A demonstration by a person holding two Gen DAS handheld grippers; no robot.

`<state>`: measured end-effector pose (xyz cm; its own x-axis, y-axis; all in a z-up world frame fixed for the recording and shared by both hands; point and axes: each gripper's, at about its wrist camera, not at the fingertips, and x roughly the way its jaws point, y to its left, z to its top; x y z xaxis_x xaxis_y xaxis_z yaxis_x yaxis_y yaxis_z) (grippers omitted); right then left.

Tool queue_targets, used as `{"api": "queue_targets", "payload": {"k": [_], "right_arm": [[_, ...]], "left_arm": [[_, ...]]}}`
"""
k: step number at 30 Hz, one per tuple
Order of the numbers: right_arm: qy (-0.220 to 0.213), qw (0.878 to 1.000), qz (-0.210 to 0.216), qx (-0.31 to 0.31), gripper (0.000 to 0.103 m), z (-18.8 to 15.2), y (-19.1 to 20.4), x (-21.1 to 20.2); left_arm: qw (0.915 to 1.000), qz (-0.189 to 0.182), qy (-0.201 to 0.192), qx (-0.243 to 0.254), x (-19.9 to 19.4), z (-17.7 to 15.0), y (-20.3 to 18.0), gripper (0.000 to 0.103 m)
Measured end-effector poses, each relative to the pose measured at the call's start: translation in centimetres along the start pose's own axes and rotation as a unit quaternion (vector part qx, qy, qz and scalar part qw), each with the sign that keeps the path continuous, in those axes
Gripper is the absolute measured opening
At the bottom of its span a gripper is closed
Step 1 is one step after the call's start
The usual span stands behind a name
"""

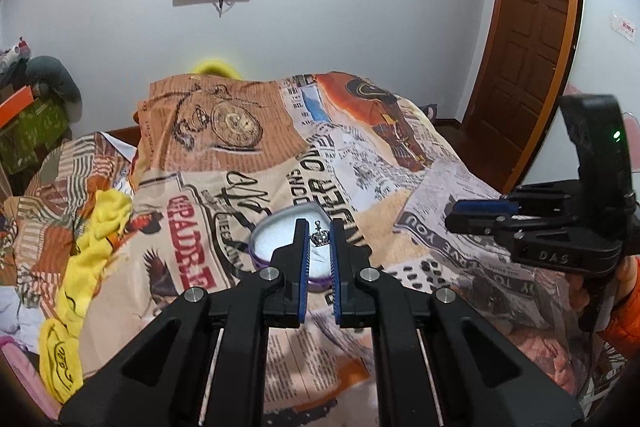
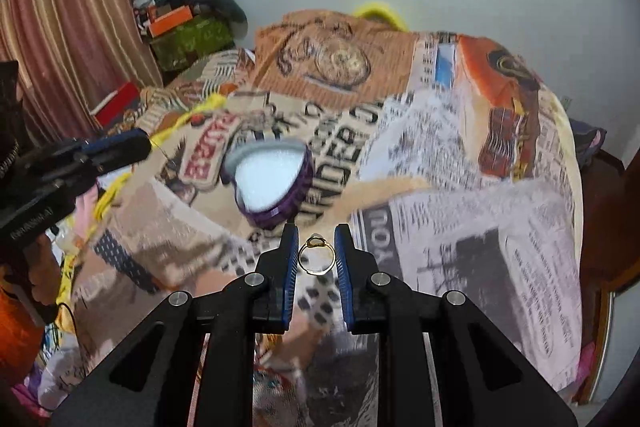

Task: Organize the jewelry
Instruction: 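Lower both held pieces into the purple heart tin and open both tools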

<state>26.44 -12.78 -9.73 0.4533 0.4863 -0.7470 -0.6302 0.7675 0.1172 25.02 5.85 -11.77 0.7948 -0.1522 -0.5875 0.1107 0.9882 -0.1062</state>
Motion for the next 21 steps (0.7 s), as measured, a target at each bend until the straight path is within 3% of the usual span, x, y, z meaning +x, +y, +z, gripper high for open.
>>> {"api": "queue_targets", "payload": {"k": [9,21], "right_arm": [[-0.026,1.000,0.011,-0.007,0.017,3.2,0.7,0.6],[0.004,0.999,0.031,-0.013,0.017,5.3,1.3,5.6]], "left_arm": [[1.0000,0.003,-0.004,-0.001,1.9,2.3,1.4,0.008],[0.9995,0.022,0.018,-0.013,6.3,3.7,4.3,0.008]]}}
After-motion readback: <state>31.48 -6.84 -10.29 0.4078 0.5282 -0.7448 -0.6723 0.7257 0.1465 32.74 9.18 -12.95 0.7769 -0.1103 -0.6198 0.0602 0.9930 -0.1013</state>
